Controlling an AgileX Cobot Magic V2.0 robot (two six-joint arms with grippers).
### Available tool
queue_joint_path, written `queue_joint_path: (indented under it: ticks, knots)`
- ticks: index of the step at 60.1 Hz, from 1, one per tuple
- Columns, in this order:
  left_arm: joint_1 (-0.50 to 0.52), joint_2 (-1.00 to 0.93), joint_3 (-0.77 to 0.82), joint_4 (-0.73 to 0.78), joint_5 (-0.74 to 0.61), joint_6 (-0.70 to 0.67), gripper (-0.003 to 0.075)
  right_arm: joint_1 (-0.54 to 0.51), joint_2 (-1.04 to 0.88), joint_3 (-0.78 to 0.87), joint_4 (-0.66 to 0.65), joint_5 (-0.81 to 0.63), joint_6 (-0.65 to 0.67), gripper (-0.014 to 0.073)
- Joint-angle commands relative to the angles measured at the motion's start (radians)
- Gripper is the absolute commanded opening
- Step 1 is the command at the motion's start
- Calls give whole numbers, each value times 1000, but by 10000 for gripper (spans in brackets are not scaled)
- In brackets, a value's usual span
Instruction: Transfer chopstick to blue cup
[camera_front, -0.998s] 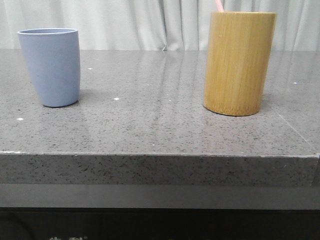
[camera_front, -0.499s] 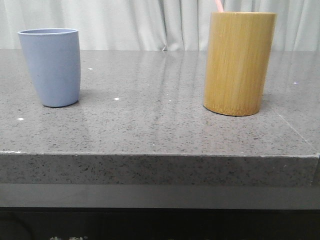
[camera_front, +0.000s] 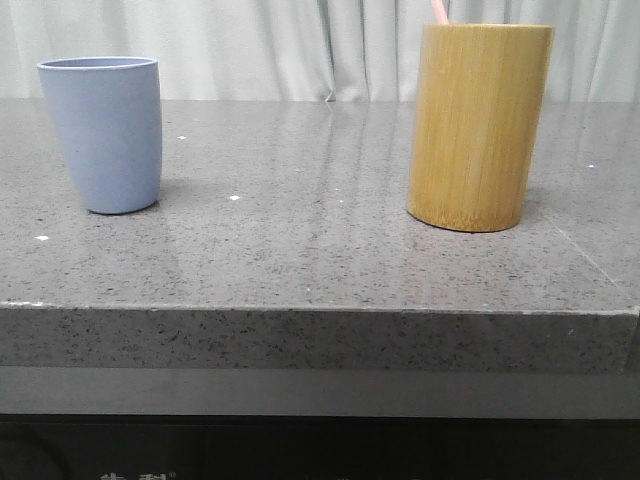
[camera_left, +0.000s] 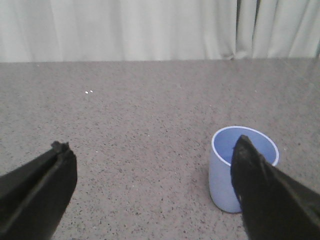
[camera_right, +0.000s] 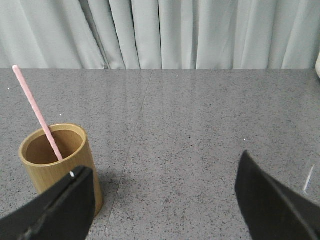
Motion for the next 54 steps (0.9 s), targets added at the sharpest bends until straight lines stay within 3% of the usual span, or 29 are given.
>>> queue_joint_path:
  ticks: [1, 16, 25, 37, 54]
  knots:
    - [-47, 110, -115, -15, 10, 29, 598, -1, 13, -34, 2, -73, -6, 590]
    - [-272, 383, -382, 10, 168, 65, 598, -1, 13, -34, 1, -70, -6, 590]
    - [-372, 553, -572, 12, 378, 65, 598, -1, 13, -34, 12, -66, -6, 590]
    - [-413, 775, -797, 12, 613, 56, 598, -1, 13, -34, 33, -66, -6, 590]
    - [-413, 953, -879, 55, 661, 46, 598, -1, 13, -34, 33, -65, -6, 590]
